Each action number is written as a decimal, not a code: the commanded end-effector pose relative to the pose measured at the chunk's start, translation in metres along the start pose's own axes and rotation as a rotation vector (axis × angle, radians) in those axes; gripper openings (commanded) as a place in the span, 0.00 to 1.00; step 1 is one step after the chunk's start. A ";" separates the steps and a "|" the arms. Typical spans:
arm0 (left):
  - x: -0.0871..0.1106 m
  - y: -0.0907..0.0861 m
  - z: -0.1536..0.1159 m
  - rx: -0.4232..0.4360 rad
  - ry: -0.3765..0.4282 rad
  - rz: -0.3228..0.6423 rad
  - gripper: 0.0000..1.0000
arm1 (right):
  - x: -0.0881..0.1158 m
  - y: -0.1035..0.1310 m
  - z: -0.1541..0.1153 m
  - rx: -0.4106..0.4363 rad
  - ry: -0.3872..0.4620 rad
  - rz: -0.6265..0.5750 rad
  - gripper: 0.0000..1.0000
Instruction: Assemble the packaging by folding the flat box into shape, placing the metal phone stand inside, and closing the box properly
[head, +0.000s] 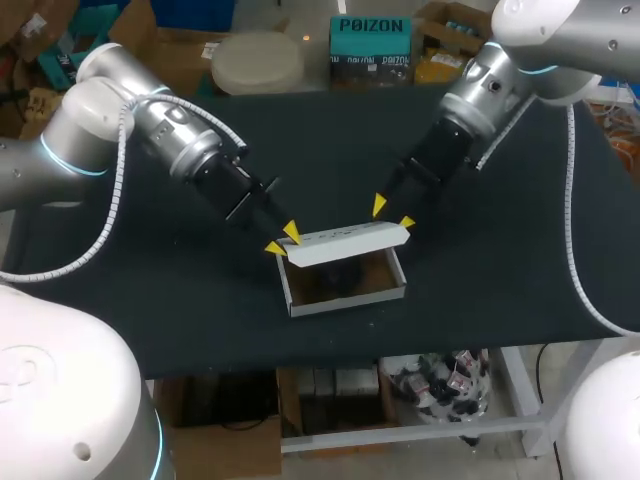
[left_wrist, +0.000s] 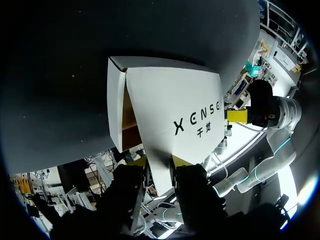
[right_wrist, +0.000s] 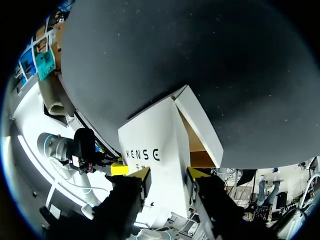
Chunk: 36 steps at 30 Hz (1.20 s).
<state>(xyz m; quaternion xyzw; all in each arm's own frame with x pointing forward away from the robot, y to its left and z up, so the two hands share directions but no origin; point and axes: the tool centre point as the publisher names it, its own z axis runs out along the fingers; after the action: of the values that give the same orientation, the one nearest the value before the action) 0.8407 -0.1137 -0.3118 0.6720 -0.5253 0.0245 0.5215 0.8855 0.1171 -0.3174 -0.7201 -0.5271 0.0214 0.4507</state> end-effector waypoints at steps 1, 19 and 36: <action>0.007 -0.005 0.003 -0.012 -0.006 -0.001 0.25 | 0.008 -0.001 0.005 0.001 -0.003 0.001 0.46; 0.009 -0.009 0.000 -0.012 -0.007 0.001 0.24 | 0.008 -0.004 0.007 -0.015 -0.009 0.010 0.45; 0.007 -0.009 0.000 -0.006 -0.005 0.001 0.25 | 0.005 -0.005 0.010 -0.024 -0.005 0.020 0.46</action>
<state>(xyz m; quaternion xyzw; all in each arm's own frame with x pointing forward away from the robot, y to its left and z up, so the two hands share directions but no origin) 0.8477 -0.1114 -0.3130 0.6711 -0.5262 0.0238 0.5217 0.8815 0.1184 -0.3183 -0.7299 -0.5215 0.0212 0.4415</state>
